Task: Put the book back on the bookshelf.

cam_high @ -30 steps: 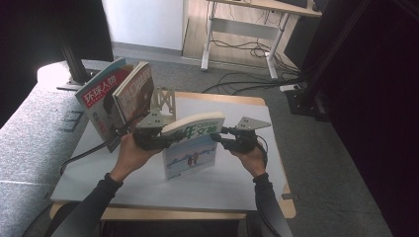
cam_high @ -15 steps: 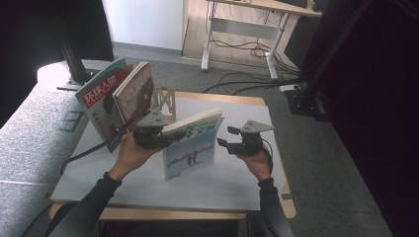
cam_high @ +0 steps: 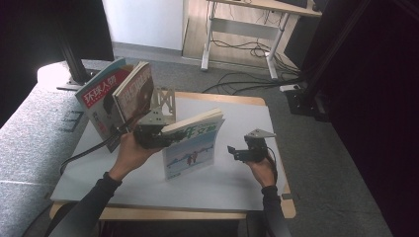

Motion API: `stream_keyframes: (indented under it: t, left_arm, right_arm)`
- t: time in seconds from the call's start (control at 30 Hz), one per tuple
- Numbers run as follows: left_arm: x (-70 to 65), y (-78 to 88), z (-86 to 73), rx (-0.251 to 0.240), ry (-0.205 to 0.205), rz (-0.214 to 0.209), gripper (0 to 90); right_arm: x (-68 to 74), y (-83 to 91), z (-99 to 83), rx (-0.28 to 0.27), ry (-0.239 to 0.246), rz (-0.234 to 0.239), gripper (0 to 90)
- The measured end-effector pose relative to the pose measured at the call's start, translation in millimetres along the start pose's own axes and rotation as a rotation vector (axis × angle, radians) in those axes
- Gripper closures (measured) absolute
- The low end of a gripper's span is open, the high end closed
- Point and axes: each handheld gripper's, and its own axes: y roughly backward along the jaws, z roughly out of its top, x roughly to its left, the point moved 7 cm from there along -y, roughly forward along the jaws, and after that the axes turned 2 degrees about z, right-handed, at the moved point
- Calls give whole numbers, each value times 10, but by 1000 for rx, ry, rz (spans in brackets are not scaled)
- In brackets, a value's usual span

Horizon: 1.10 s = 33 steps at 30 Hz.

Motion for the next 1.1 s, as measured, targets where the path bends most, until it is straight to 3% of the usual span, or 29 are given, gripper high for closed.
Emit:
stream_keyframes:
  t: [0.03, 0.1, 0.4, 0.6, 0.87, 1.1]
  left_arm:
    - [3, 0, 0, 0, 0, 1, 722]
    - [4, -2, 0, -2, 0, 3, 722]
    - [3, -6, 2, -8, 7, 5, 729]
    - [28, -31, 25, -20, 21, 5, 736]
    - [64, -51, 61, -19, 43, 6, 739]
    - [104, 39, 136, -4, 60, 4, 740]
  right_arm:
    - [-27, -48, -98, 26, -21, -2, 23]
    - [-58, -93, -186, 56, -16, -11, 2]
    - [-148, -239, -502, 157, -12, -47, 0]
    - [-207, -319, -648, 180, -15, -54, 0]
    - [-222, -318, -653, 172, -31, -61, 0]
    - [-224, -318, -654, 171, -29, -61, 0]
